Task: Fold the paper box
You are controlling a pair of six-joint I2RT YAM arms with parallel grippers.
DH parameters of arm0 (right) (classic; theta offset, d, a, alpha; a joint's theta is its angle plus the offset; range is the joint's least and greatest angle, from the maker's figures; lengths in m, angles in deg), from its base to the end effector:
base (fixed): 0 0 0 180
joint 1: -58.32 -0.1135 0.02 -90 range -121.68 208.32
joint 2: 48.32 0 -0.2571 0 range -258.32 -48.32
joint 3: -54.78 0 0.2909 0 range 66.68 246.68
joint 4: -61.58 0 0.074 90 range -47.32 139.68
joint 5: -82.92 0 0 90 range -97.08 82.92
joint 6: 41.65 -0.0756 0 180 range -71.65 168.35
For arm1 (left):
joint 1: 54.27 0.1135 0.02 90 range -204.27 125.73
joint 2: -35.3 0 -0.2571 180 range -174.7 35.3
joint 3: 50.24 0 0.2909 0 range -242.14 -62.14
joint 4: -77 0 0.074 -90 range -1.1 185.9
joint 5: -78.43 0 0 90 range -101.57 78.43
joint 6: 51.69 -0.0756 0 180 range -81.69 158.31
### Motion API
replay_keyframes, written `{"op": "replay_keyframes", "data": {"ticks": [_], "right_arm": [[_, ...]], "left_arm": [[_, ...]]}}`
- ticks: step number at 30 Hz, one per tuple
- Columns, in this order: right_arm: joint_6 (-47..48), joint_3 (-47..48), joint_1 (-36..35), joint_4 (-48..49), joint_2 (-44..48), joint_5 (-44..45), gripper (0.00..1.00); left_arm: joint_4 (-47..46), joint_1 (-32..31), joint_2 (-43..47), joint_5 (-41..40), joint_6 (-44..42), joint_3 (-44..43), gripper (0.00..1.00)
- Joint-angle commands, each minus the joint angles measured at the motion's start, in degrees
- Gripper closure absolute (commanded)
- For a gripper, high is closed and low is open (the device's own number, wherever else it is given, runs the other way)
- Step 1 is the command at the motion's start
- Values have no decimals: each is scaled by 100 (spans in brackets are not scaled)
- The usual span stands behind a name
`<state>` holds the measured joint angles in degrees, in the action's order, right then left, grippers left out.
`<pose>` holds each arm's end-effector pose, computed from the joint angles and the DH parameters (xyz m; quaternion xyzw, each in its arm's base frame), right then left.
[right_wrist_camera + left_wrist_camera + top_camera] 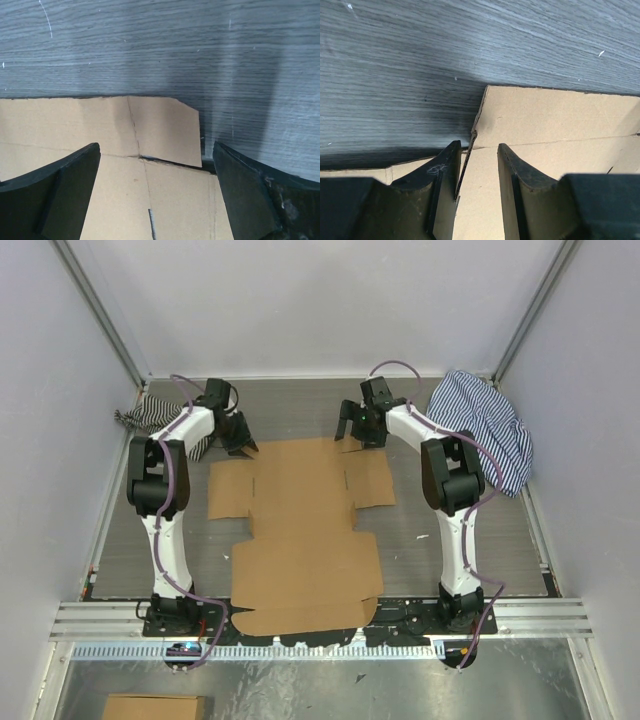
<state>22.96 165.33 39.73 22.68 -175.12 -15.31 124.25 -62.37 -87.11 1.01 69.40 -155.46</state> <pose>0.5068 0.1819 0.1158 0.0350 0.9512 0.1753 0.2513 0.4922 -0.0867 0.1113 -0.1694 0.9547 -0.1744 0.1713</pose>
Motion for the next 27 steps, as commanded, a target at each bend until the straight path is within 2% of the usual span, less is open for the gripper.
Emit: {"op": "replay_keyframes", "data": {"ticks": [1, 8, 27], "right_arm": [[115, 162, 13, 132, -96, 218, 1], [162, 41, -101, 358, -67, -161, 4], [244, 295, -591, 410, 489, -253, 5]], "left_arm": [[108, 1, 261, 60, -81, 120, 58], [59, -10, 405, 187, -46, 202, 58], [-54, -72, 523, 307, -24, 314, 58]]}}
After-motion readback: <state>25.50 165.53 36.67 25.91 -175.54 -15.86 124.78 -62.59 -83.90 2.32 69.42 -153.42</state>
